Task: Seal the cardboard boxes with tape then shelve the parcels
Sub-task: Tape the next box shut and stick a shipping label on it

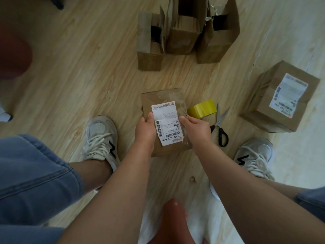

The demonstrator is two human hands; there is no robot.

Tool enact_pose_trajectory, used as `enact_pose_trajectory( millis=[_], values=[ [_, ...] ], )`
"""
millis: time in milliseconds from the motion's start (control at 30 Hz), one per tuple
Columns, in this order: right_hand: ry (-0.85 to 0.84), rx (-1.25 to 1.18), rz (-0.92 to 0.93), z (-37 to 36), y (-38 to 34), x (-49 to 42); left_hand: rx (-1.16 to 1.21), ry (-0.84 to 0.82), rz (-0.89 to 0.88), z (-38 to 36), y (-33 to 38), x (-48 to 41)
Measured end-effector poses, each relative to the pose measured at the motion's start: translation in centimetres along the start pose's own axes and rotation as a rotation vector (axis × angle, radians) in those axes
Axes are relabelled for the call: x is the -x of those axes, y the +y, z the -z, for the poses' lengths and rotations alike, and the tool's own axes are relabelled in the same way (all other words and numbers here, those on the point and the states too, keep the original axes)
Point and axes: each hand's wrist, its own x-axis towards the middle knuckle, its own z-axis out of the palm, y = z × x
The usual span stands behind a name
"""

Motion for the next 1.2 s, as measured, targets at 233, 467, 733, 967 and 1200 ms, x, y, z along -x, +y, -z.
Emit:
enact_pose_trajectory(
  millis=[233,467,733,967,1200],
  values=[
    [0.119,0.133,0.063,-1.4,0.5,-0.3,-0.069,0.057,-0.049,0.0,-0.3,-0.4],
    [0.086,0.197,0.138,-1.0,0.8,-0.3,-0.1,0.045,-0.069,0.1,-0.2,-0.3],
    [0.069,0.436,0.203,-0.9,0.7,-1.8,-0.124,0.056,-0.078,0.1,-0.1,-0.4],
    [-0.007,0.695,0.273,-0.2,-0.6,-2.2,-0.158,0.052,-0.111,0.2,-0.1,-0.5],
    [0.001,0.908,0.508,-0.1,-0.4,-2.1,-0.193,0.066,-0.132,0.2,-0.2,-0.5]
  ],
)
